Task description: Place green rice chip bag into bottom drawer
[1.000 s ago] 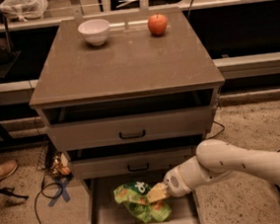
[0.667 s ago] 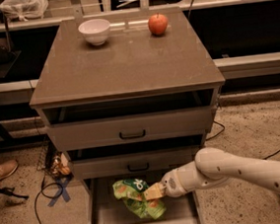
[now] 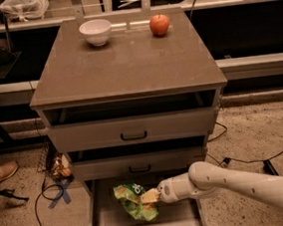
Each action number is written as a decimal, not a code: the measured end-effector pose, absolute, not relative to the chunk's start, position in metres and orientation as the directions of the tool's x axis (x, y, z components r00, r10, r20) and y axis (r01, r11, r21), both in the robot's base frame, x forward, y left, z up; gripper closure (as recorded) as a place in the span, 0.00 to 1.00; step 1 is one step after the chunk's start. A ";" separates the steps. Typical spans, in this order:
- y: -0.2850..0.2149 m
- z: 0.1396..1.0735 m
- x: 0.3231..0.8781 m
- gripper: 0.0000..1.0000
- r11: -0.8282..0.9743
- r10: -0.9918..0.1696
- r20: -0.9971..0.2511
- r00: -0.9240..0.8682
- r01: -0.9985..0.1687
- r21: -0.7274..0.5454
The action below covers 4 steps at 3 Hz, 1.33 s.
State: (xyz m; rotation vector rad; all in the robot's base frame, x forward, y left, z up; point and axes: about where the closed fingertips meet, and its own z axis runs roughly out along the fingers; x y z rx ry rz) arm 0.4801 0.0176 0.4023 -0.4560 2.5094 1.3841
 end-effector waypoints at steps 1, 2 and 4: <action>0.023 0.364 0.492 1.00 0.528 -0.099 -0.323 -0.941 -0.325 0.785; 0.027 0.325 0.505 1.00 0.569 -0.073 -0.270 -0.960 -0.262 0.779; 0.045 0.272 0.513 0.59 0.587 -0.082 -0.161 -0.983 -0.179 0.790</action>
Offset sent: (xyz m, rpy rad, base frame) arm 0.0419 0.0141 -0.1294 -0.1075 0.1565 -0.1460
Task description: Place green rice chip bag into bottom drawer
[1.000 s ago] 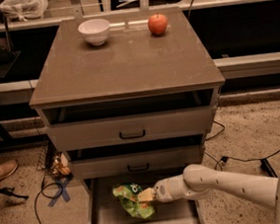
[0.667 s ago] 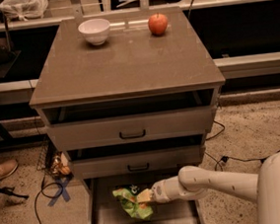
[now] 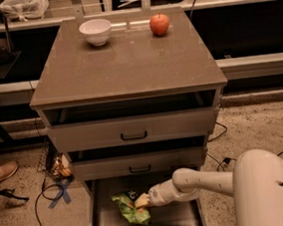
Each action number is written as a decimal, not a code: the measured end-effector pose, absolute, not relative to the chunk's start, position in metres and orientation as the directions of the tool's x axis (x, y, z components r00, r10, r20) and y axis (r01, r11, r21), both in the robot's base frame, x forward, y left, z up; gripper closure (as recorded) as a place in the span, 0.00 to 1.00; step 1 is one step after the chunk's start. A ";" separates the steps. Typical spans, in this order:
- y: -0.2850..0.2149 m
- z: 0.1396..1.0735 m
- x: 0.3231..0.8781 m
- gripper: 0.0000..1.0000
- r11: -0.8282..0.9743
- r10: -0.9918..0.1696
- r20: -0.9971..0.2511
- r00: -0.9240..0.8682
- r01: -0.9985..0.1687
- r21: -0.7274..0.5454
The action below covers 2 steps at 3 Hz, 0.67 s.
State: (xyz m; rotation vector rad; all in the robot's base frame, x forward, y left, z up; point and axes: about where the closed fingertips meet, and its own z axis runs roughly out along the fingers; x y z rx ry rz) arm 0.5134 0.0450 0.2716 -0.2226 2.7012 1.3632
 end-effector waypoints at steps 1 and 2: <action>0.052 0.260 0.514 0.36 0.589 -0.096 -0.136 -0.986 -0.166 0.791; 0.052 0.256 0.514 0.12 0.592 -0.098 -0.126 -0.987 -0.159 0.790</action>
Offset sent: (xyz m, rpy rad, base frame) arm 0.0036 0.0032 -0.0187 -0.0160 0.0408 0.0080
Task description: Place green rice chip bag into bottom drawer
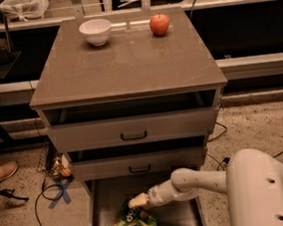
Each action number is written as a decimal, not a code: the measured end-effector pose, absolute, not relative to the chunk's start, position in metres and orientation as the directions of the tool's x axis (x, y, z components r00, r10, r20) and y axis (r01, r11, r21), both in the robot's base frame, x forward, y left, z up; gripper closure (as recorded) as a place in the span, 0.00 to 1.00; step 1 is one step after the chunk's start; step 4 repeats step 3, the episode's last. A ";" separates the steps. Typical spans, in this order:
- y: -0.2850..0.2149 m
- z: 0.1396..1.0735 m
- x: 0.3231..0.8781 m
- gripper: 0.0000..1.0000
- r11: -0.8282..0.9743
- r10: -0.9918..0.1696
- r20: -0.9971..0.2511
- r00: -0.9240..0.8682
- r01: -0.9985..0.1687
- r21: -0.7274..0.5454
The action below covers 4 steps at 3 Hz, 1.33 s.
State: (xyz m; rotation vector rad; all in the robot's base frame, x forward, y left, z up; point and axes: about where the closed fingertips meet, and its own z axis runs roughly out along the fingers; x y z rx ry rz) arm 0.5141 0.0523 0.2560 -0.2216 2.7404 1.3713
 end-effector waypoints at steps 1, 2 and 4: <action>0.047 0.258 0.513 0.00 0.588 -0.083 -0.132 -0.988 -0.155 0.793; 0.029 0.265 0.511 0.00 0.579 -0.045 -0.152 -0.987 -0.150 0.801; -0.016 0.289 0.513 0.00 0.587 0.021 -0.203 -0.979 -0.152 0.795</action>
Offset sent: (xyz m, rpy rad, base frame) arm -0.0025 -0.0540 0.0219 0.0486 -0.0585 -0.1104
